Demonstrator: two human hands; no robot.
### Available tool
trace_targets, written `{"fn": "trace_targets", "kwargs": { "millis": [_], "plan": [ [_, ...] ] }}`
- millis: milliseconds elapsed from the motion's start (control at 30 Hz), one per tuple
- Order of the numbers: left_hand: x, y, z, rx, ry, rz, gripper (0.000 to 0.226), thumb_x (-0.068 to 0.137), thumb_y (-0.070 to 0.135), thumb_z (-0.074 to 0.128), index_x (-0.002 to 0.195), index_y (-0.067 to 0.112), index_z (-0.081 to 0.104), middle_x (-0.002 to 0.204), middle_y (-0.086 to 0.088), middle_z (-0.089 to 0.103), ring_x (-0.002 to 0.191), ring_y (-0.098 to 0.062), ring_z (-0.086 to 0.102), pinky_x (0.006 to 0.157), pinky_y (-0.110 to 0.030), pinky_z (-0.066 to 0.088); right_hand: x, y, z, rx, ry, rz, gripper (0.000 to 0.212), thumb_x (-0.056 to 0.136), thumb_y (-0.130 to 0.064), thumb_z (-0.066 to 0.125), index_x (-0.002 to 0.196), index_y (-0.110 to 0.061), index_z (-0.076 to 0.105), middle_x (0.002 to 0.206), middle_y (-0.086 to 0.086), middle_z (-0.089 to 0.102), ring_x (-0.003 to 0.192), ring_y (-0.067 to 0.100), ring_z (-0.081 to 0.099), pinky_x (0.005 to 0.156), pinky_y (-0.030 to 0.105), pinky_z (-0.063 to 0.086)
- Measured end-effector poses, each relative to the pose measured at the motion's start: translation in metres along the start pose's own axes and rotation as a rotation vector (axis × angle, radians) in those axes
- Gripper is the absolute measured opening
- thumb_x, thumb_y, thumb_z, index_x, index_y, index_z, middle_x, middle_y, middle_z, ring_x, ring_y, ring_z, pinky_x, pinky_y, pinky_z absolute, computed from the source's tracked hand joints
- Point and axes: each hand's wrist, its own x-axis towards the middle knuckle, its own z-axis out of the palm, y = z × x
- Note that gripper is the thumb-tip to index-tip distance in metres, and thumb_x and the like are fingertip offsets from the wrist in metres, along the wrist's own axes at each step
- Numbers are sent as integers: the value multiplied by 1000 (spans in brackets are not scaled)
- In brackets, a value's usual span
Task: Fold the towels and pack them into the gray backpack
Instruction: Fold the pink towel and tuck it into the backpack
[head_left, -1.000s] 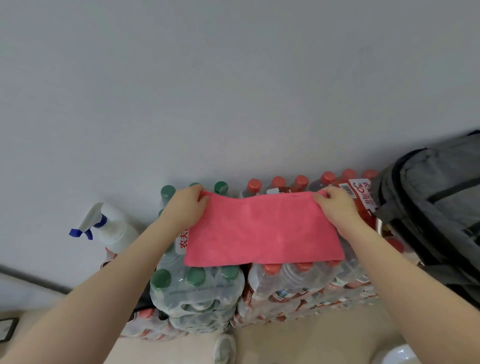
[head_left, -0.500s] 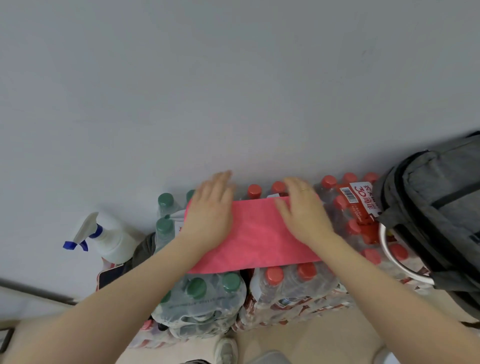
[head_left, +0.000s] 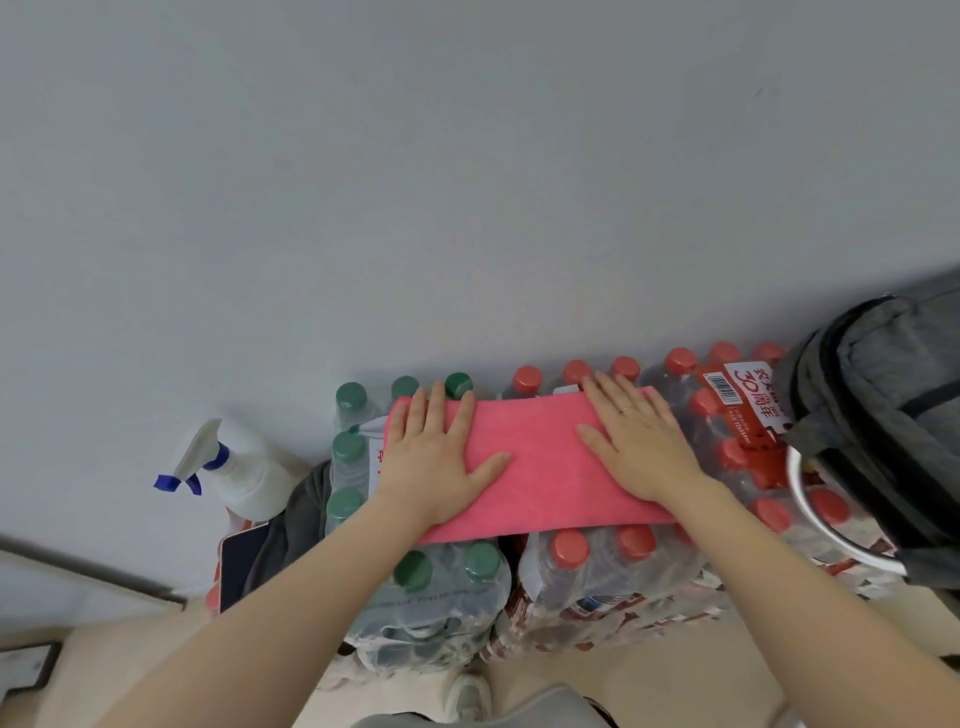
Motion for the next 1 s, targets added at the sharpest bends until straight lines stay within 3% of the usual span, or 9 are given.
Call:
{"fn": "trace_targets", "kwargs": {
  "millis": [167, 233, 333, 433, 567, 667, 767, 867, 1000],
  "plan": [
    [0, 5, 0, 67, 16, -42, 110, 51, 84, -24, 147, 32, -4, 156, -15, -2, 143, -37, -5, 111, -57, -8, -8, 24, 3, 454, 69, 309, 60, 98, -36, 30, 146, -4, 16, 154, 14, 20, 141, 27, 23, 114, 38, 21],
    [-4, 13, -3, 75, 66, -3, 107, 55, 81, -27, 146, 30, -9, 157, -12, 0, 144, -33, -4, 112, -54, -8, -11, 27, 1, 659, 95, 436, 53, 97, -34, 38, 138, 0, 33, 141, 20, 41, 129, 33, 41, 103, 38, 35],
    [-8, 42, -9, -73, 70, 144, 89, 68, 75, -6, 146, 31, -12, 158, -3, 3, 145, -23, 0, 115, -47, 0, -18, 32, -4, 724, 121, 522, 35, 92, -31, 51, 110, -1, 54, 111, 17, 60, 106, 33, 55, 76, 33, 39],
    [-6, 76, -10, -75, 54, 313, 87, 71, 69, -3, 147, 27, -5, 158, 1, 1, 145, -18, 1, 116, -39, 2, -22, 38, -9, 660, 100, 479, 25, 91, -30, 53, 90, -4, 54, 93, 14, 60, 95, 34, 58, 68, 32, 36],
    [4, 104, -4, -6, 3, 353, 88, 72, 71, 0, 148, 26, 0, 158, 1, 0, 145, -19, 1, 116, -38, 0, -24, 47, -26, 648, 181, 469, 31, 95, -28, 46, 107, 1, 50, 110, 20, 59, 102, 36, 56, 79, 39, 42],
    [12, 122, -3, -8, -71, 344, 74, 88, 66, 22, 148, 28, -2, 158, 0, -2, 145, -24, 1, 116, -39, 2, -25, 65, -44, 659, 259, 437, 28, 95, -27, 47, 104, -1, 53, 101, 16, 59, 101, 34, 56, 75, 35, 37],
    [20, 139, 5, 18, -72, 365, 87, 72, 73, 3, 147, 30, -2, 158, -1, -2, 145, -26, -1, 116, -41, 0, -28, 84, -54, 670, 259, 416, 27, 91, -26, 54, 94, -1, 62, 94, 13, 65, 94, 33, 60, 73, 36, 44],
    [28, 148, 15, 69, -77, 348, 97, 60, 74, -3, 147, 31, 0, 158, -2, -3, 145, -27, -4, 115, -44, -4, -35, 85, -61, 995, 123, 386, 21, 87, -16, 60, 102, -2, 63, 103, 17, 67, 93, 30, 63, 81, 41, 52],
    [30, 142, 2, -109, -134, 379, 77, 87, 59, 36, 148, 25, 4, 158, -2, 2, 145, -23, 2, 117, -39, 0, -37, 62, -73, 1037, 73, 233, 27, 85, -7, 56, 111, -11, 58, 108, 11, 66, 96, 25, 63, 84, 42, 53]
  ]
}}
